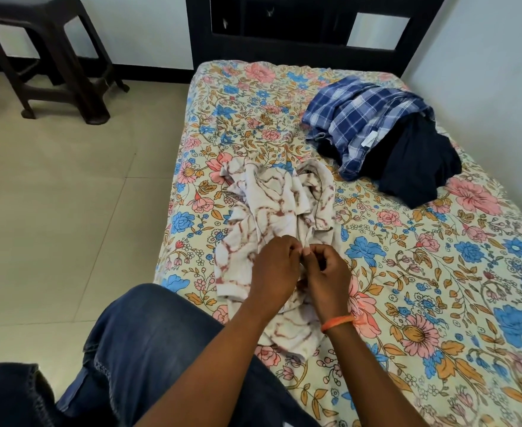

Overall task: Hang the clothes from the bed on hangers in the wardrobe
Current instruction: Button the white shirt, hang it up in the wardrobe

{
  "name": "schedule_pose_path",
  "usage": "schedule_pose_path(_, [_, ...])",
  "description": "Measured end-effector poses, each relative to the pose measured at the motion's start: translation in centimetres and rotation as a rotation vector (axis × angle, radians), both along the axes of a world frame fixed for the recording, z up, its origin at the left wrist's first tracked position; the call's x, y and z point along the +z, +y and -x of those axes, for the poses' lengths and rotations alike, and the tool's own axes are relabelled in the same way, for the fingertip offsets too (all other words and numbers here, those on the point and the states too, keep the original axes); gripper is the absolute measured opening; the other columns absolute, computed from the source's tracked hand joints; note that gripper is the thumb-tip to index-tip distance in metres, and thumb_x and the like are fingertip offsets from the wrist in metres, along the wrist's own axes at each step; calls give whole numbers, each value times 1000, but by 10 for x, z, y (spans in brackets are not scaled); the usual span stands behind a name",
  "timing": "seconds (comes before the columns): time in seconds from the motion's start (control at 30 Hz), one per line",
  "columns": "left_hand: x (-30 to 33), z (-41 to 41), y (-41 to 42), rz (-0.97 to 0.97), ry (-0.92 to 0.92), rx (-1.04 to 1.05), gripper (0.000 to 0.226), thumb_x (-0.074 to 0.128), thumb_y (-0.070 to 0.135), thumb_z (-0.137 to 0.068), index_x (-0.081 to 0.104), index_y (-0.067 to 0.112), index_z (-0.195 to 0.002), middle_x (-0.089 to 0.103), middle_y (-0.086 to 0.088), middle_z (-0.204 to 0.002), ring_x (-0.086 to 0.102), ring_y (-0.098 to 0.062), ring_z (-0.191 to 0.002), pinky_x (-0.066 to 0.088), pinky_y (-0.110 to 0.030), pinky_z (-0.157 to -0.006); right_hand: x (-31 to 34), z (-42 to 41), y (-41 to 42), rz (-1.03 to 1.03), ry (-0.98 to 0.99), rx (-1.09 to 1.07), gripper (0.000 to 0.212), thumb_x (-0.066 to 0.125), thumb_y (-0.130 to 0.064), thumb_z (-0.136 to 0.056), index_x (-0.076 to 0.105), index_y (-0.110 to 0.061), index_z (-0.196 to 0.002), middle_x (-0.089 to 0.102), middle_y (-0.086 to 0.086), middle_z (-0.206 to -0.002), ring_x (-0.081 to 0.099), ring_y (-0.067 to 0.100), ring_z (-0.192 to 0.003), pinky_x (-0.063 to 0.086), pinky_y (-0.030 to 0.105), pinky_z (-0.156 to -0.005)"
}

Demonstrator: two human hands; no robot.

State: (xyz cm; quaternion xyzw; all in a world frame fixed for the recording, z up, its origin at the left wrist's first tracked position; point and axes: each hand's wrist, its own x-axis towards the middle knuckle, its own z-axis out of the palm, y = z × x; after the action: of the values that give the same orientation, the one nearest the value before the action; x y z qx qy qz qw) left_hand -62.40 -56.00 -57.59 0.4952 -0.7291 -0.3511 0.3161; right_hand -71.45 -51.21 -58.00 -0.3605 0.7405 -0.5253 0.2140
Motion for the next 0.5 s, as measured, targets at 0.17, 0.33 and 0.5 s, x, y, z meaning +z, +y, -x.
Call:
schedule_pose_path(0.17, [-4, 2, 3, 0, 21, 21, 11, 53, 24, -95, 61, 24, -88, 61, 9, -83, 56, -9, -78, 45, -31, -68, 3, -2, 1, 41, 36, -32, 15, 62, -10, -94, 65, -17, -81, 65, -3, -71, 56, 8, -61, 42, 15, -56])
schedule_pose_path(0.33, [0, 4, 6, -37, 85, 45, 14, 53, 20, -94, 63, 21, -85, 63, 8, -80, 59, -7, -76, 50, -35, -69, 0, -3, 2, 89, -99, -117, 7, 61, -12, -95, 66, -9, -91, 65, 0, -74, 55, 6, -58, 46, 21, -56])
schedule_pose_path(0.5, [1, 5, 7, -64, 95, 49, 13, 54, 22, -93, 63, 22, -84, 65, 8, -79, 61, -7, -76, 52, -38, -70, -4, -5, 0, 62, -48, -97, 10, 56, -13, -99, 63, -9, -94, 62, -2, -76, 54, -3, -62, 40, 11, -57])
